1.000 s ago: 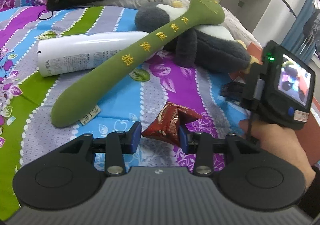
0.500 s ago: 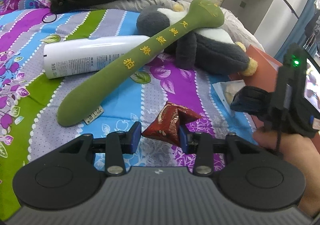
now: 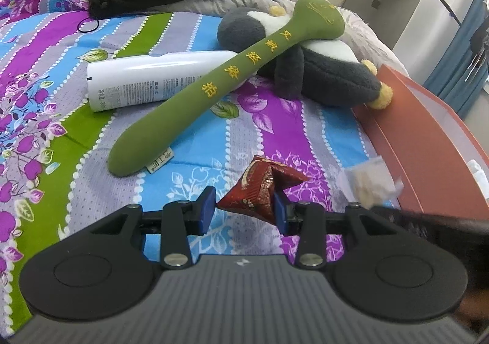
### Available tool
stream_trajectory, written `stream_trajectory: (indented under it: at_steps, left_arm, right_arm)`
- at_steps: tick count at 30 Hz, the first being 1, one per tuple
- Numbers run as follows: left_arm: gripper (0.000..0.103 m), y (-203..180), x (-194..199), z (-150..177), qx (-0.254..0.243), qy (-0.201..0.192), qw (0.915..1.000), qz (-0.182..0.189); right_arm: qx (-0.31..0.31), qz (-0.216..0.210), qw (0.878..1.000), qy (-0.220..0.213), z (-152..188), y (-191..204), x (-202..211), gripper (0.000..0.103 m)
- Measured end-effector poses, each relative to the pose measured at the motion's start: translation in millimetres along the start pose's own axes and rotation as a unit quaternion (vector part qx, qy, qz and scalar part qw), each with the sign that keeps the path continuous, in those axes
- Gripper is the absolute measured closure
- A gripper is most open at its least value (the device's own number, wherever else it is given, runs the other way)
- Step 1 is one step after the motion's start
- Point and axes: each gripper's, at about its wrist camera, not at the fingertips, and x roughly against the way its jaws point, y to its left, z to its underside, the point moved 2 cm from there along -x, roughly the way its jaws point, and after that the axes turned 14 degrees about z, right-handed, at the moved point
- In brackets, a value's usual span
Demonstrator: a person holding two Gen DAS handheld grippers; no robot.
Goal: Organize soft objects
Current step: 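Grasp the clear bag with white contents with the right gripper while the left holds the candy, then carry the brown candy and clear bag over the pink box and open both grippers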
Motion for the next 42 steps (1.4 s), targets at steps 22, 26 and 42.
stream_trajectory:
  at_steps: [22, 26, 42]
  left_arm:
    - [0.057, -58.5, 49.3, -31.1, -0.037, -0.004, 0.9992, 0.017]
    - [0.057, -80.4, 64.2, -53.6, -0.052, -0.014, 0.9981, 0.031]
    - [0.057, -207.1, 70.2, -158.1, -0.13, -0.061, 0.9811, 0.13]
  right_arm:
    - [0.003, -0.049, 0.997, -0.054, -6.6, -29.7, 73.0, 0.098]
    - [-0.003, -0.059, 0.995, -0.082, -22.0, -38.1, 95.3, 0.098]
    - [-0.041, -0.016, 0.975, -0.218, -111.1, -115.4, 167.4, 0.098]
